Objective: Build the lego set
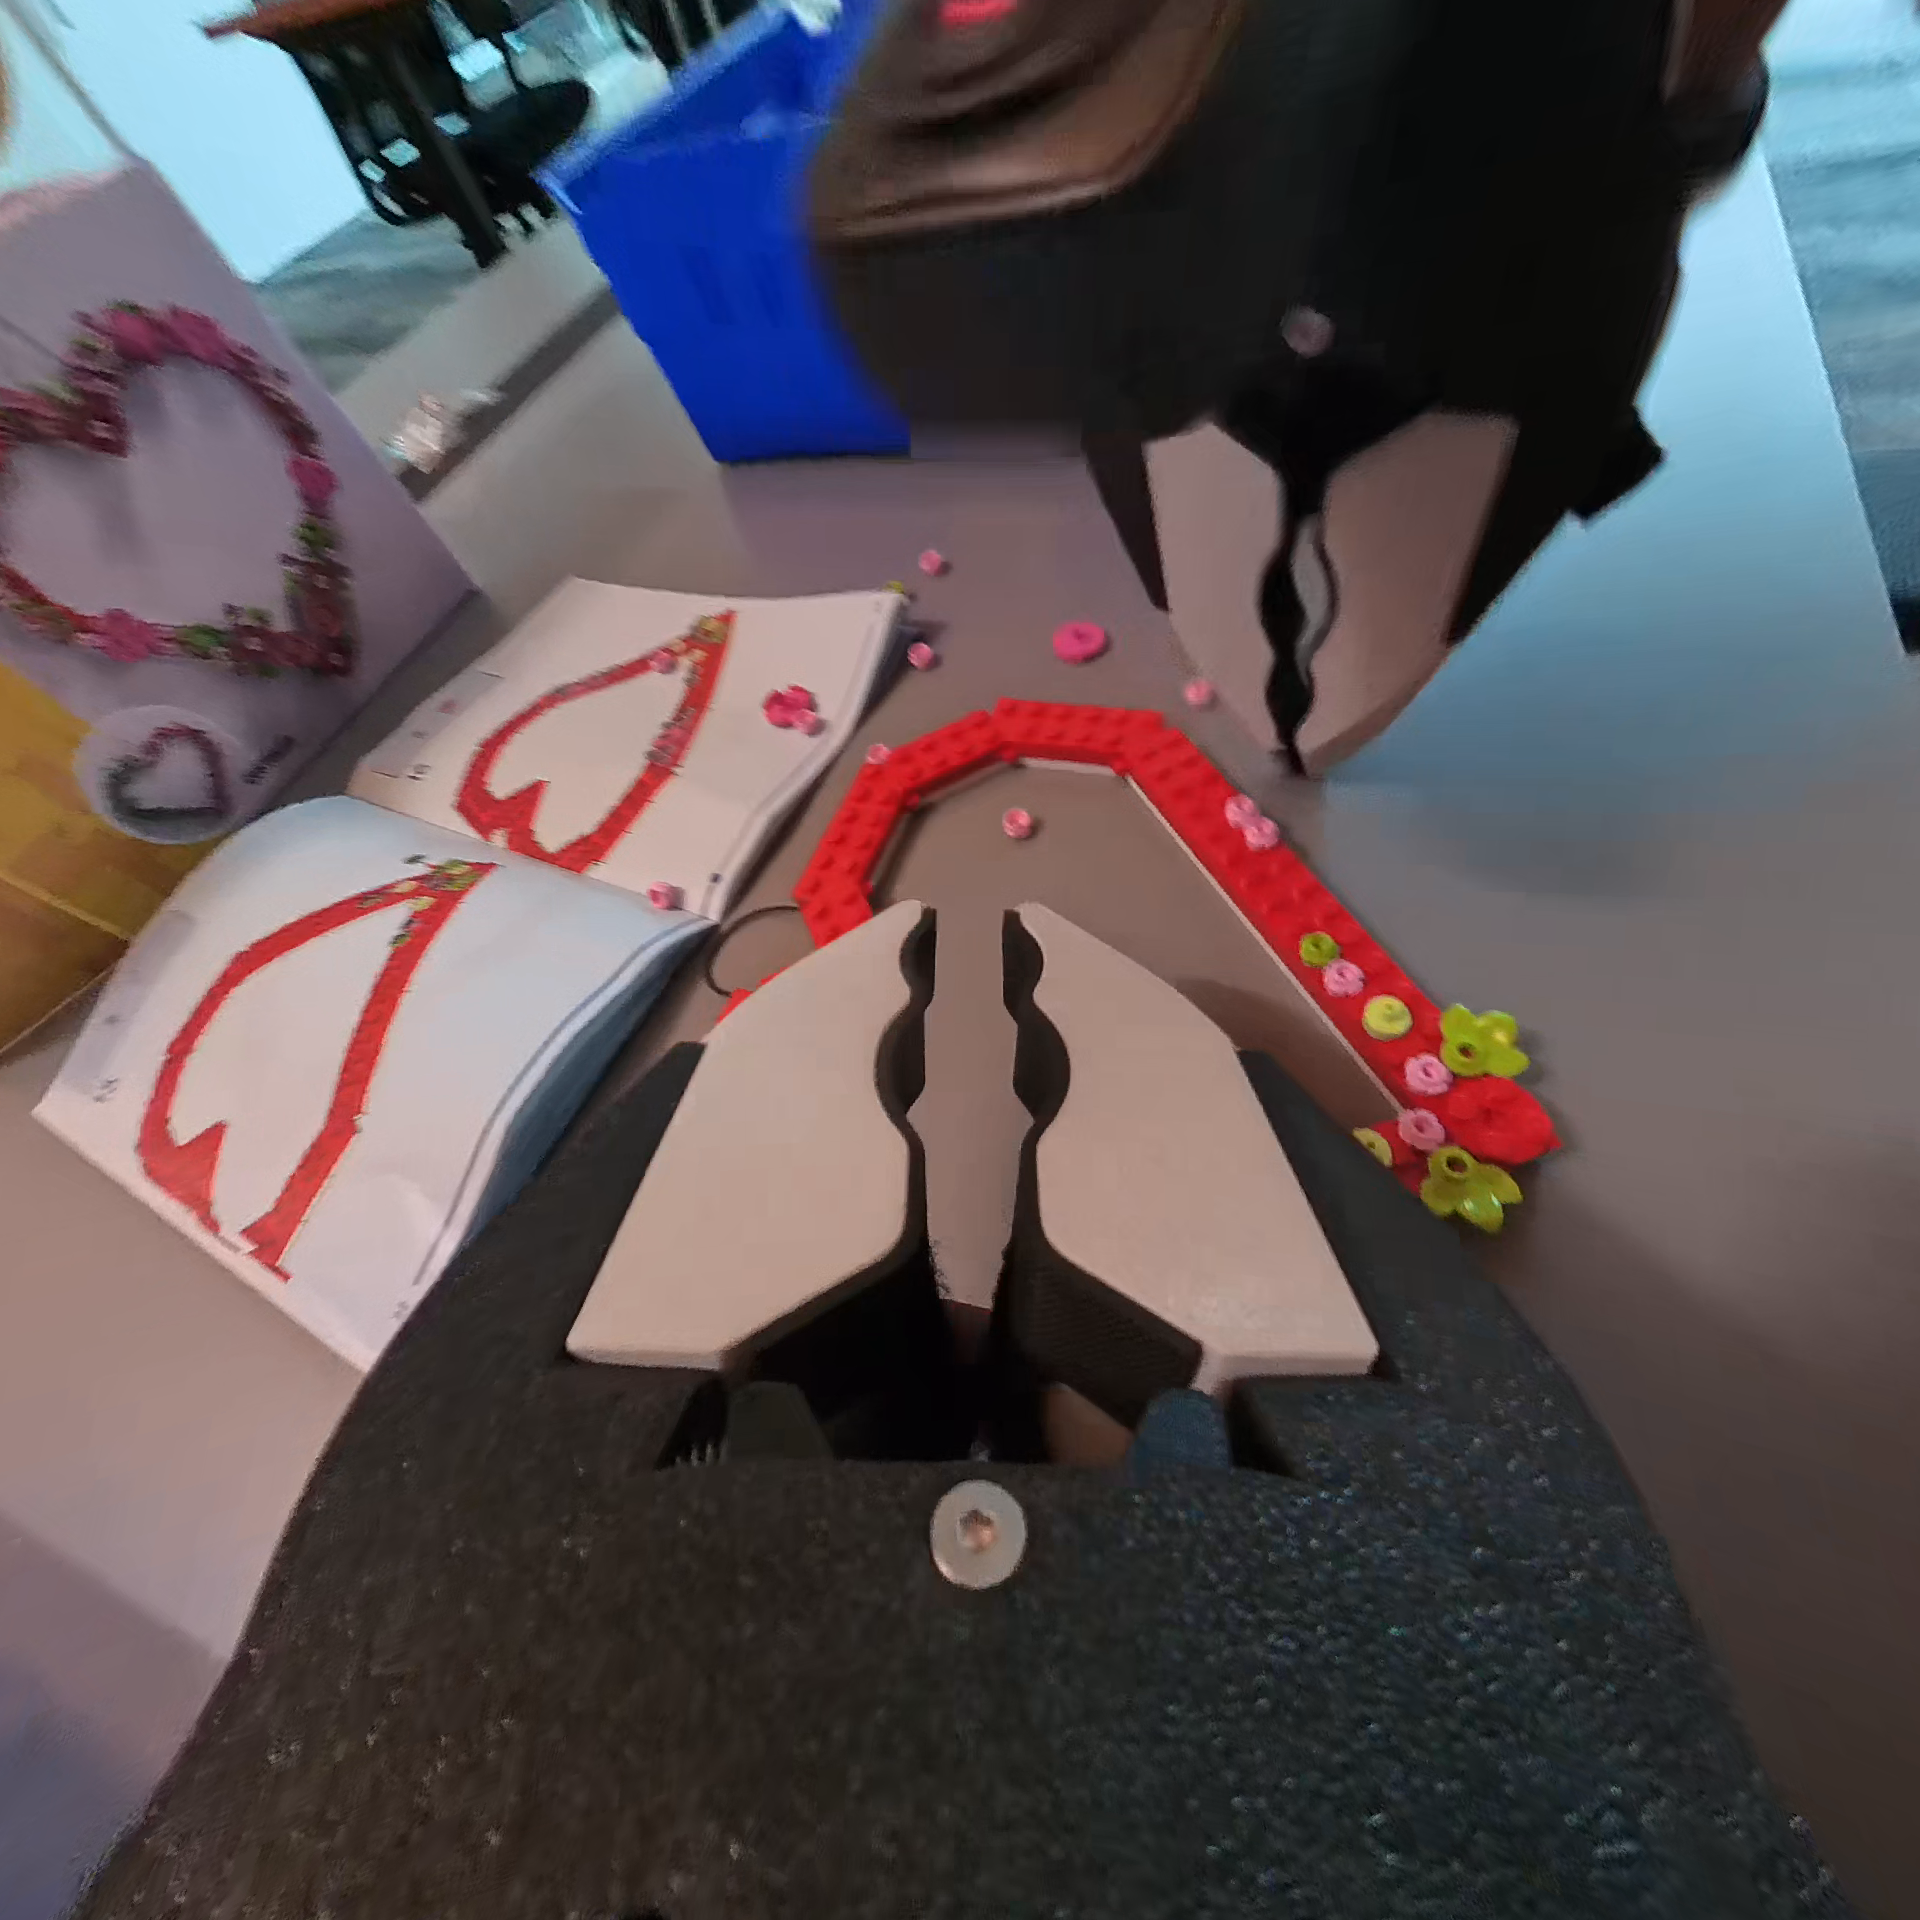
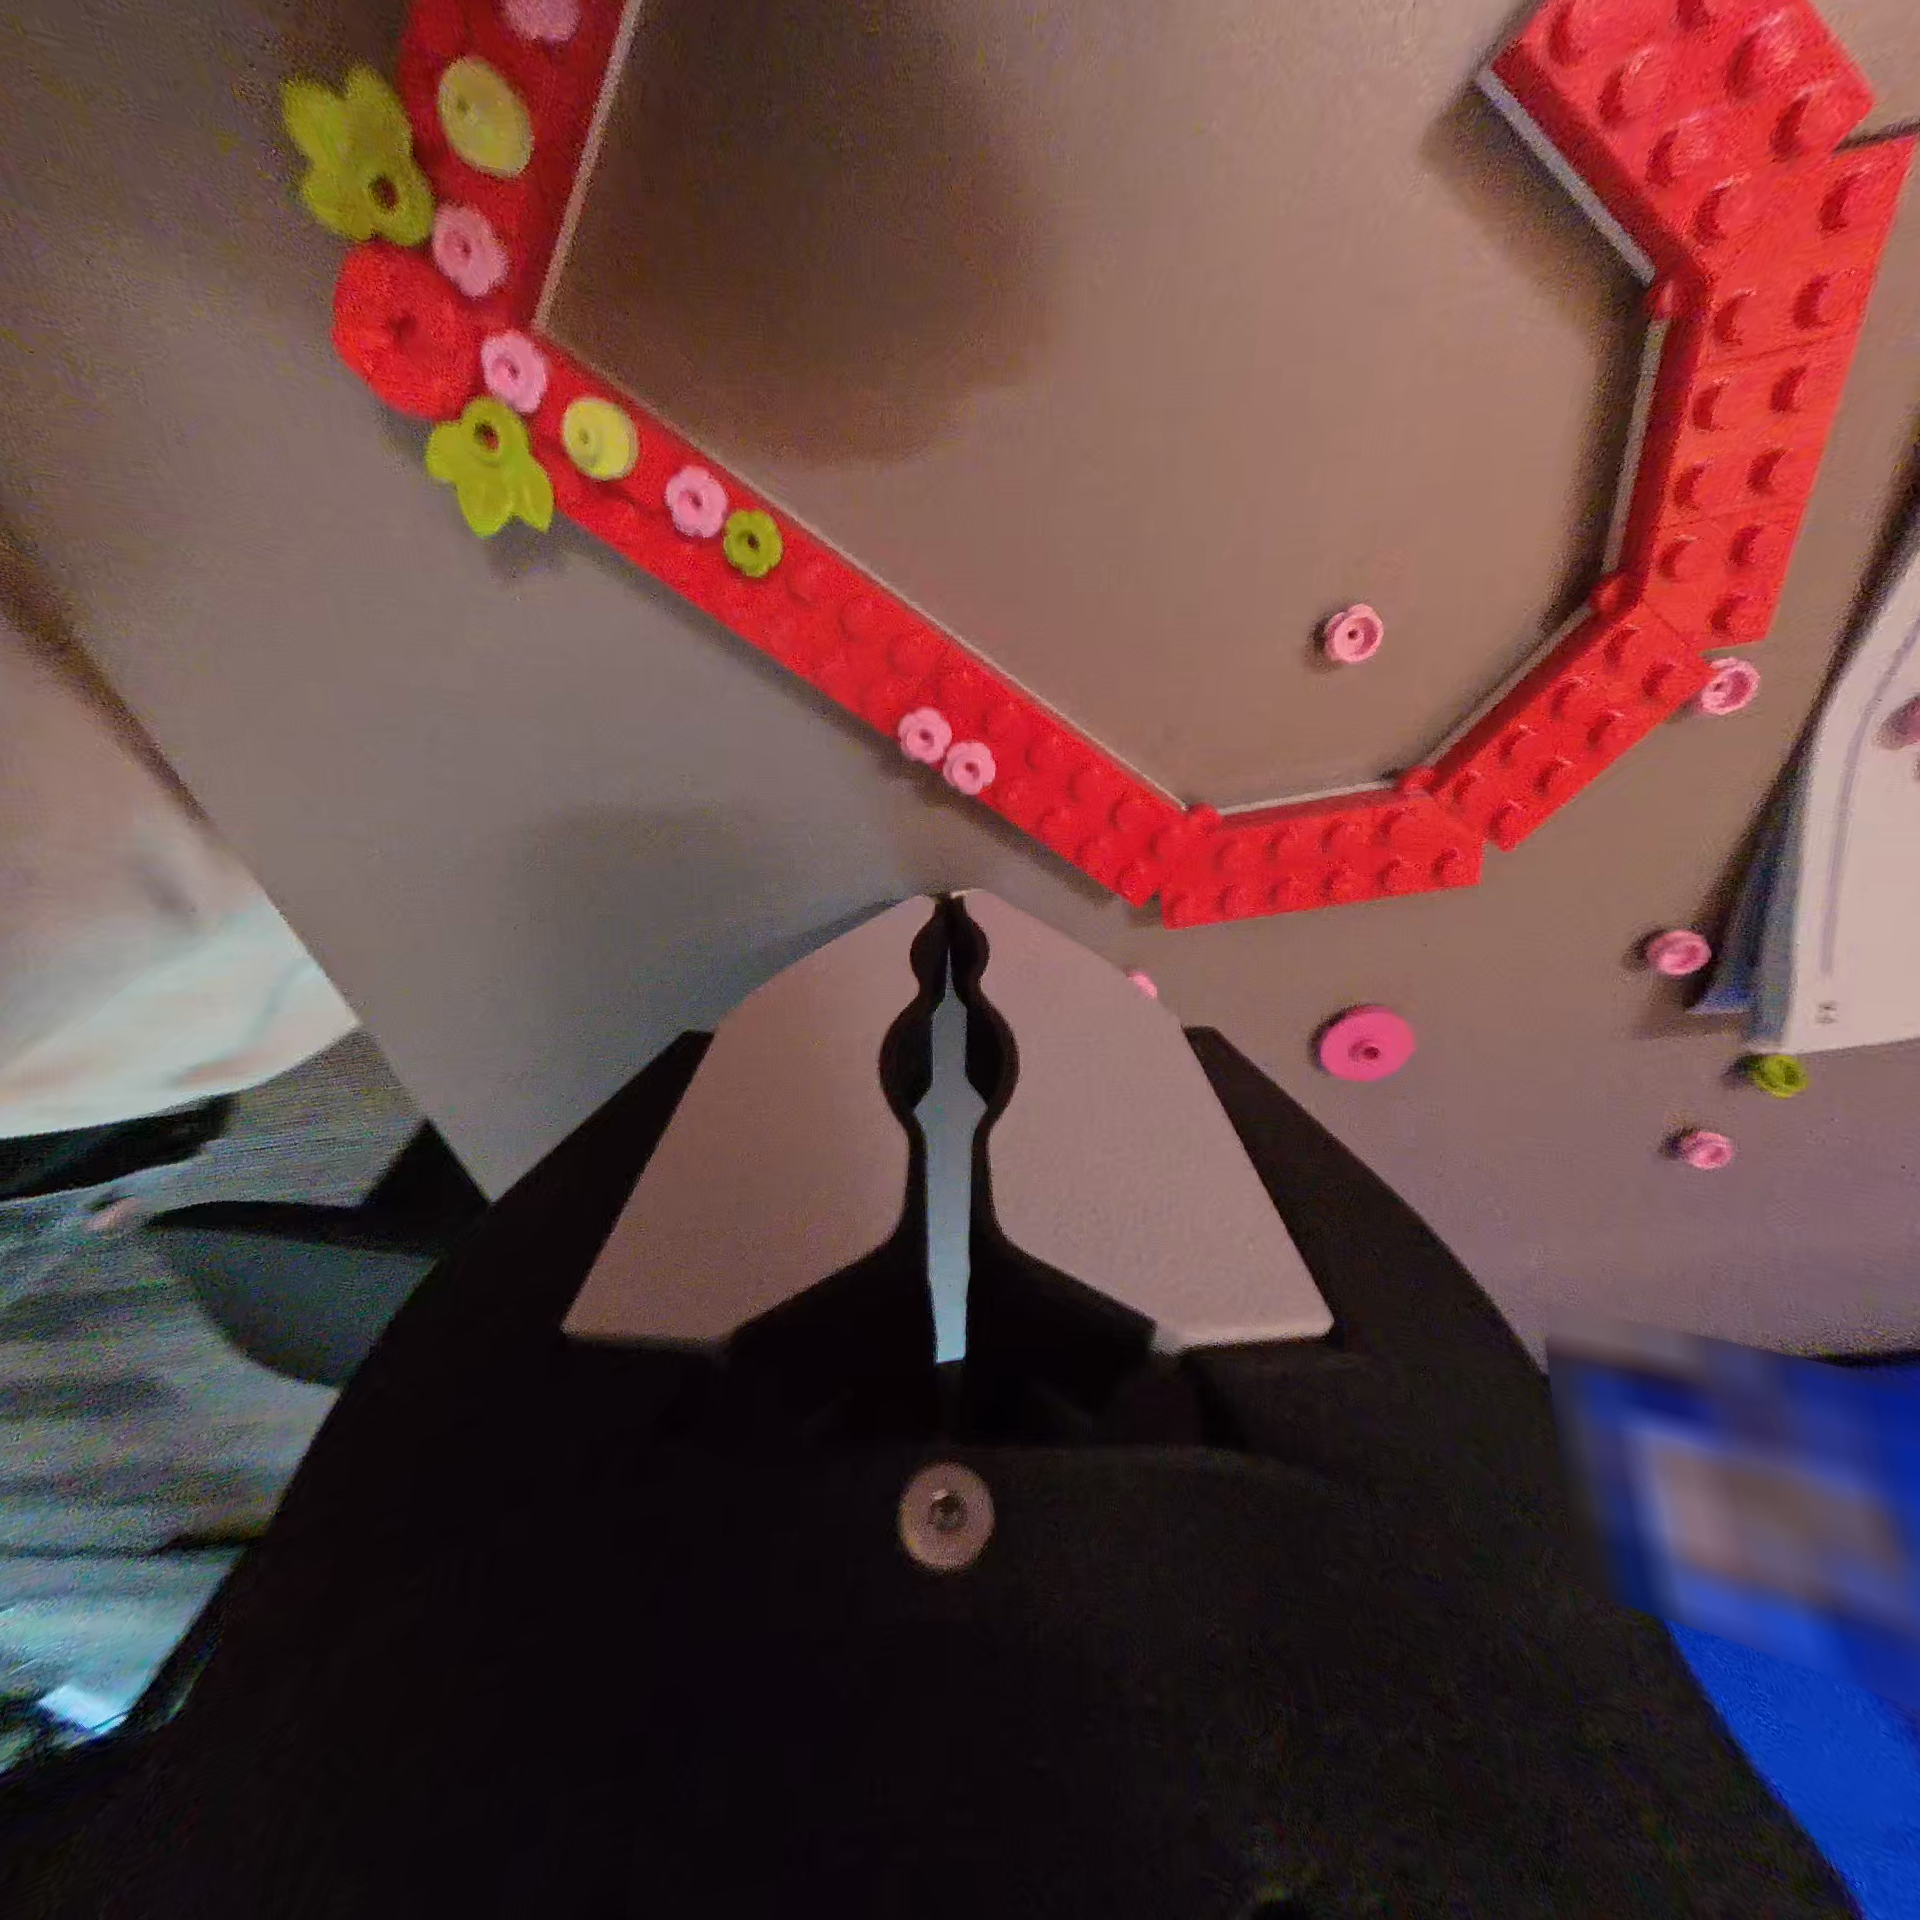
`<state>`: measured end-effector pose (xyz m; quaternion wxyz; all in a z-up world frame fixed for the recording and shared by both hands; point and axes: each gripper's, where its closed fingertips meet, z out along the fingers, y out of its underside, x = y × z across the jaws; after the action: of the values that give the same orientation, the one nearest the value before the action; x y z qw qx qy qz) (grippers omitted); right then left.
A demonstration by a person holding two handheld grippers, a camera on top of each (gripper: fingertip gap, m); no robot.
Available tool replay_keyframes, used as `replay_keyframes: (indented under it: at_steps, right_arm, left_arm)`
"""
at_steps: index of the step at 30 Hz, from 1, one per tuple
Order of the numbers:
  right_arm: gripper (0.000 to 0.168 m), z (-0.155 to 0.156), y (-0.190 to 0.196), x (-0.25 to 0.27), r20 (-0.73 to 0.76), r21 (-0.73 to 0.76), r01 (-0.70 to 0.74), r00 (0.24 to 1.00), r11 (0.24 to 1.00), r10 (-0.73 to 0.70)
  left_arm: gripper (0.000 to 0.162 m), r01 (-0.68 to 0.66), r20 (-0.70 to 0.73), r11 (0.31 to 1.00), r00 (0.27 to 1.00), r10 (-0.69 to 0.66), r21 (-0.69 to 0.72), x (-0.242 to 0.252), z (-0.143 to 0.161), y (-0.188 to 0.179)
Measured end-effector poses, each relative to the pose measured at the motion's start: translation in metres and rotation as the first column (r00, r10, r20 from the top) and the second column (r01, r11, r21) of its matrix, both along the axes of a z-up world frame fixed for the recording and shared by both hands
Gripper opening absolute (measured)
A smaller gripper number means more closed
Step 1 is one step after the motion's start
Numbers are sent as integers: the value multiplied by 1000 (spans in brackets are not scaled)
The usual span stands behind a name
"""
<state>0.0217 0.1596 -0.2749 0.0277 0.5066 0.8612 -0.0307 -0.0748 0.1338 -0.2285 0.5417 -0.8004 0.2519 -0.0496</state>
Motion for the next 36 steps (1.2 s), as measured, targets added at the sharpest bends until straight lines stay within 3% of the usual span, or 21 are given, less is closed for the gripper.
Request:
replay_keyframes:
  at_steps: [2,5,9,12,17,22,27,30,36]
  right_arm:
    - [0,4,11,4,-42,52,-7,999,999,10]
    - [1,29,13,-4,-206,-45,82,974,996,-90]
    - [16,53,22,-16,-461,-93,145,871,985,-172]
    - [21,56,15,-23,-586,-162,174,775,971,-237]
    - [22,39,14,-13,-608,-305,307,666,901,-433]
    - [25,30,17,-13,-614,-422,370,555,828,-561]
    - [27,23,31,-19,-593,-450,439,504,777,-628]
    - [37,21,37,-25,-558,-490,483,466,726,-687]
    - [43,6,39,-34,-524,-438,530,506,726,-686]
  left_arm:
    - [11,-26,6,999,1000,26,44,-5,7,2]
    - [12,-93,-1,987,996,94,129,-18,20,6]
    - [12,-198,2,968,980,200,151,-38,24,9]
    - [18,-290,-76,955,953,294,66,-57,12,6]
    - [30,-476,-238,868,867,437,-139,-91,-18,-11]
    - [32,-420,-133,854,907,399,-306,-79,-39,-20]
    - [33,-385,-38,839,915,403,-383,-75,-48,-23]
    - [30,-375,-21,839,916,400,-395,-71,-49,-25]
    - [28,-361,-3,840,919,394,-404,-63,-49,-29]
